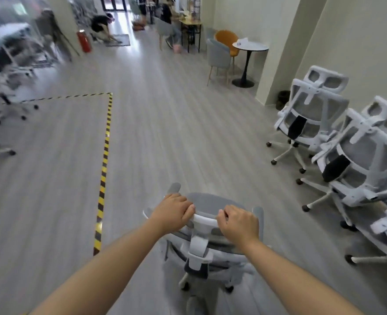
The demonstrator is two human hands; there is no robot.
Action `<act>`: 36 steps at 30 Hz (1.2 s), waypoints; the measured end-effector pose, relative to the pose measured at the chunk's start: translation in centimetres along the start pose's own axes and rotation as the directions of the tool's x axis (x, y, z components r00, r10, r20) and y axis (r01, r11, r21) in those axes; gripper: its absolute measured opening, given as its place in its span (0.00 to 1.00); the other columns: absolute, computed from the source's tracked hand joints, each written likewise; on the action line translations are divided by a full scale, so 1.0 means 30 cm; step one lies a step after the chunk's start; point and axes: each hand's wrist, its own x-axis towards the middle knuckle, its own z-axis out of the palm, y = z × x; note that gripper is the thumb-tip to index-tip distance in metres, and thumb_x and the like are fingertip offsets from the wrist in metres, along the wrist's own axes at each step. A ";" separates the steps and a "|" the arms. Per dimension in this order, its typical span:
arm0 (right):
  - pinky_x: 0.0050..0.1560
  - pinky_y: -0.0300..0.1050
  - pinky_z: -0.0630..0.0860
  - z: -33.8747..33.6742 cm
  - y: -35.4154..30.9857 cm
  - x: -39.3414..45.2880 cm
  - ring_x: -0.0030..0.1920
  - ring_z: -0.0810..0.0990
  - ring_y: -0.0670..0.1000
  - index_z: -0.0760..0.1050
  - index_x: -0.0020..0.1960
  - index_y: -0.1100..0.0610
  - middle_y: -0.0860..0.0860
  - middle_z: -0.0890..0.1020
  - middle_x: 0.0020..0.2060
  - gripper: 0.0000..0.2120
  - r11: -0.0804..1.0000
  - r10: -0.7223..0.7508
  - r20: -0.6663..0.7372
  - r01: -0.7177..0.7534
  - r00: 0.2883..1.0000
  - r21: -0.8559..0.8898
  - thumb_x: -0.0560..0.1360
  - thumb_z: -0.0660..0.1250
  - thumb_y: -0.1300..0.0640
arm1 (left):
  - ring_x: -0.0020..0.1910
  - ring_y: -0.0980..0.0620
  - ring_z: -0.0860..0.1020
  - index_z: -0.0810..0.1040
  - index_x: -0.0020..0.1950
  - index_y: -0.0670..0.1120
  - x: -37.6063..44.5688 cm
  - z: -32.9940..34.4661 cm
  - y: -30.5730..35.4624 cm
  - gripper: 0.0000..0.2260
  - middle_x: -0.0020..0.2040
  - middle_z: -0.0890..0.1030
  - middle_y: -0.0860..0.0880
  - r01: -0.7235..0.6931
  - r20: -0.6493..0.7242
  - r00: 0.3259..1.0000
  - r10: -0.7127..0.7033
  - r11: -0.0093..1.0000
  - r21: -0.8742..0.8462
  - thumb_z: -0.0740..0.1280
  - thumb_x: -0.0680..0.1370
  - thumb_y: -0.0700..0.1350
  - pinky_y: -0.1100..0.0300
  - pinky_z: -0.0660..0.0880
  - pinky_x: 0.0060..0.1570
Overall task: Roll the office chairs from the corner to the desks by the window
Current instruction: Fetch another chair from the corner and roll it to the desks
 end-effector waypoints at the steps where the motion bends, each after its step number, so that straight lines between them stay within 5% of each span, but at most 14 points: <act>1: 0.27 0.40 0.59 0.027 -0.047 0.038 0.24 0.73 0.56 0.69 0.29 0.54 0.50 0.75 0.24 0.17 0.999 -0.040 0.007 0.040 0.999 0.009 0.73 0.56 0.48 | 0.43 0.52 0.72 0.78 0.44 0.50 -0.023 -0.018 -0.057 0.21 0.40 0.78 0.51 0.009 -0.005 1.000 -0.008 1.000 0.004 0.48 0.83 0.55 0.56 0.68 0.54; 8: 0.28 0.40 0.56 0.221 -0.409 0.337 0.26 0.73 0.50 0.73 0.31 0.52 0.48 0.76 0.26 0.14 0.925 -0.379 0.103 0.373 0.920 0.075 0.71 0.56 0.48 | 0.40 0.55 0.67 0.77 0.42 0.51 -0.201 -0.107 -0.461 0.18 0.37 0.71 0.56 0.239 -0.153 0.960 -0.234 0.971 0.014 0.52 0.82 0.53 0.56 0.67 0.52; 15: 0.27 0.39 0.56 0.453 -0.930 0.600 0.26 0.71 0.49 0.74 0.32 0.51 0.47 0.76 0.26 0.14 0.774 -0.630 0.129 0.605 0.766 0.187 0.72 0.56 0.49 | 0.37 0.53 0.67 0.77 0.37 0.48 -0.410 -0.187 -0.890 0.16 0.35 0.76 0.54 0.558 -0.339 0.761 -0.553 0.825 -0.093 0.55 0.79 0.49 0.56 0.69 0.43; 20: 0.26 0.41 0.53 0.601 -1.360 0.700 0.24 0.66 0.49 0.70 0.27 0.53 0.49 0.72 0.22 0.20 0.704 -0.710 0.153 0.689 0.687 0.174 0.76 0.57 0.49 | 0.36 0.52 0.65 0.76 0.36 0.48 -0.587 -0.272 -1.213 0.19 0.33 0.75 0.52 0.685 -0.390 0.651 -0.652 0.726 -0.070 0.52 0.80 0.52 0.55 0.65 0.44; 25: 0.25 0.40 0.50 0.739 -1.816 0.748 0.21 0.67 0.52 0.68 0.25 0.53 0.51 0.70 0.21 0.21 0.634 -0.772 0.090 0.751 0.629 0.183 0.74 0.56 0.49 | 0.31 0.45 0.72 0.77 0.33 0.48 -0.805 -0.358 -1.561 0.17 0.30 0.77 0.50 0.758 -0.468 0.572 -0.674 0.652 -0.013 0.56 0.79 0.49 0.53 0.72 0.39; 28: 0.29 0.44 0.64 0.833 -2.081 0.752 0.27 0.71 0.54 0.72 0.30 0.54 0.49 0.74 0.26 0.20 0.606 -0.794 0.099 0.770 0.599 0.199 0.76 0.55 0.49 | 0.32 0.45 0.73 0.76 0.34 0.48 -0.955 -0.418 -1.762 0.17 0.31 0.77 0.50 0.780 -0.451 0.556 -0.698 0.626 -0.007 0.56 0.79 0.50 0.53 0.73 0.39; 32: 0.38 0.47 0.65 0.930 -2.408 0.732 0.33 0.72 0.56 0.73 0.33 0.54 0.50 0.74 0.30 0.18 0.626 -0.779 0.092 0.762 0.620 0.164 0.76 0.54 0.48 | 0.34 0.45 0.74 0.78 0.35 0.47 -1.136 -0.486 -2.032 0.18 0.33 0.77 0.49 0.803 -0.458 0.541 -0.706 0.595 0.033 0.55 0.80 0.50 0.52 0.73 0.40; 36: 0.40 0.46 0.63 1.027 -2.703 0.736 0.35 0.70 0.53 0.73 0.34 0.54 0.48 0.73 0.31 0.18 0.620 -0.766 0.069 0.707 0.639 0.342 0.76 0.55 0.46 | 0.36 0.46 0.72 0.77 0.37 0.47 -1.308 -0.541 -2.265 0.18 0.35 0.76 0.49 0.825 -0.467 0.512 -0.721 0.564 0.034 0.54 0.81 0.50 0.51 0.71 0.41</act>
